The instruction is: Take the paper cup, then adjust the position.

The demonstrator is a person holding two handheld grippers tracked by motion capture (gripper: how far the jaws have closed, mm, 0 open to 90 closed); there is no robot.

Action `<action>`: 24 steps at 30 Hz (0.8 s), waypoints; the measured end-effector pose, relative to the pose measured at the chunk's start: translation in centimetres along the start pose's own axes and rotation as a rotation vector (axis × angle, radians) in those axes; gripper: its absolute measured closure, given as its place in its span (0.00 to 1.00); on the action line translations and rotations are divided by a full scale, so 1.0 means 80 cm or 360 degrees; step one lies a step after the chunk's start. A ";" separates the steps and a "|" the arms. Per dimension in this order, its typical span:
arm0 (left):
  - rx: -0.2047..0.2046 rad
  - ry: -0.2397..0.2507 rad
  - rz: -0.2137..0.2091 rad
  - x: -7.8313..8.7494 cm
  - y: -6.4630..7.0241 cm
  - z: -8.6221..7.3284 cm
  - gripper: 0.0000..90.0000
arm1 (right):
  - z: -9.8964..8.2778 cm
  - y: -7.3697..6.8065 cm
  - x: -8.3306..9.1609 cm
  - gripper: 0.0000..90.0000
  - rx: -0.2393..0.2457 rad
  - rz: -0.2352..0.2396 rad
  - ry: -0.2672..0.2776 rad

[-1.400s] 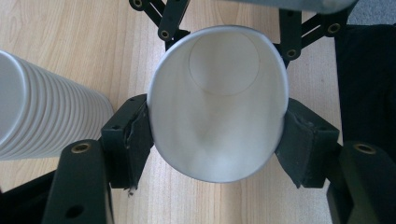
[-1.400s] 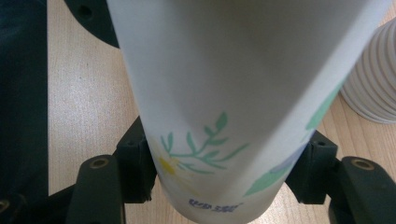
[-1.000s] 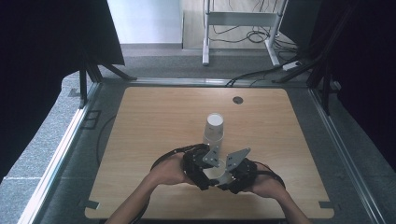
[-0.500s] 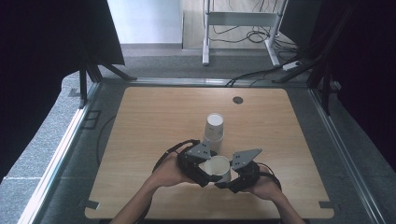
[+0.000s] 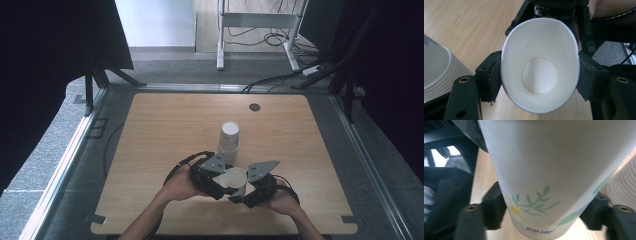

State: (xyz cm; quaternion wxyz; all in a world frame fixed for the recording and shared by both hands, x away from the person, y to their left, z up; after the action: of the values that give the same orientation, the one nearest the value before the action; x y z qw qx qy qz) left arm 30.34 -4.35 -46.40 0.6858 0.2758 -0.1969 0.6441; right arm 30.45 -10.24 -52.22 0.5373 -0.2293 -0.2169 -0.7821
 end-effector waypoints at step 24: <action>0.0079 -0.0128 0.0250 0.042 -0.024 -0.022 0.33 | -0.006 0.022 0.009 0.10 -0.0095 -0.0228 -0.0037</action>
State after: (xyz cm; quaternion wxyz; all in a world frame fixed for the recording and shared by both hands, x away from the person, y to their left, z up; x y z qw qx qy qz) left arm 32.38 -0.69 -45.88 0.6178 0.3020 -0.2292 0.6889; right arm 31.82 -11.61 -52.05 0.4702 -0.2382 -0.2158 -0.8220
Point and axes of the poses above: each handheld gripper's, and its own axes: x roughly backward along the jaws, z roughly out of its top, y roughly to its right, the point moved 10 cm from there along -x, roughly forward along the jaws, and after that the axes turned 13 degrees about -z, right-handed, at the moved point
